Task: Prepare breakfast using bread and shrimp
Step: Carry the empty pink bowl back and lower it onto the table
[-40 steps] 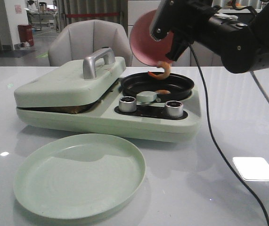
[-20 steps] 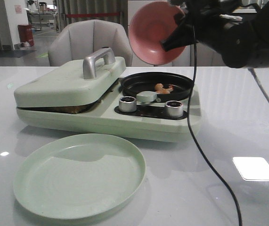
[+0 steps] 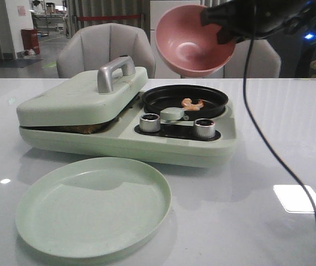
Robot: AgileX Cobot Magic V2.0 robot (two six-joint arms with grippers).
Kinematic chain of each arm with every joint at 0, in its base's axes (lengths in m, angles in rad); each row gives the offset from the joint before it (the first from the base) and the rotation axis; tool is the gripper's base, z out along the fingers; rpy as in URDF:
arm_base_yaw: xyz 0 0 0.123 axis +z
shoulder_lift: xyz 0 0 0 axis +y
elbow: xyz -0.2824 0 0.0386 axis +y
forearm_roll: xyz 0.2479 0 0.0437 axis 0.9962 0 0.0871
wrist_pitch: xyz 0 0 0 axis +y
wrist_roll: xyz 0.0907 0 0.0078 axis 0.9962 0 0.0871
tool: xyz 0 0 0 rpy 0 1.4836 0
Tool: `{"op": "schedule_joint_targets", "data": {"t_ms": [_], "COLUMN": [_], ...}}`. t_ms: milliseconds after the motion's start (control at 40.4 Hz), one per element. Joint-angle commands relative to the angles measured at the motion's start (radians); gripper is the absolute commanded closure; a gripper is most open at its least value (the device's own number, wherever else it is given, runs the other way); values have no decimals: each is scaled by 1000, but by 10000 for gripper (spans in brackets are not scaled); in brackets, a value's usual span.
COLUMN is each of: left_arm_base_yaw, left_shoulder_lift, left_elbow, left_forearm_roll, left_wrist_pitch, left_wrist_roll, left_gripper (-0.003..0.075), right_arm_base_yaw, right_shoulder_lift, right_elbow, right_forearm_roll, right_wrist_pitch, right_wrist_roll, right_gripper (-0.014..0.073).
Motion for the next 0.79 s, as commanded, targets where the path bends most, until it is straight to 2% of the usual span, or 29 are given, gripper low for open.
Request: {"op": "schedule_joint_targets", "data": {"t_ms": [0,223,445,767], "left_arm_base_yaw": [-2,-2,-2,-2], "left_shoulder_lift": [-20,-20,-20,-20], "left_elbow": [-29,-29,-29,-29], "left_forearm_roll": [-4,-4,-4,-4], "left_wrist_pitch": [-84,-84,-86,-86], "left_wrist_roll": [-8,-8,-8,-8], "left_gripper": [687,687,687,687], "right_arm_base_yaw": [-43,-195,-313,-328], "right_shoulder_lift": [-104,-145,-118,12], "right_elbow": [-35,-35,-35,-35], "right_forearm_roll": [8,45,43,40], "right_wrist_pitch": [91,343,467,548], "right_wrist_roll": [6,5,4,3], "right_gripper": [627,627,627,626]}}
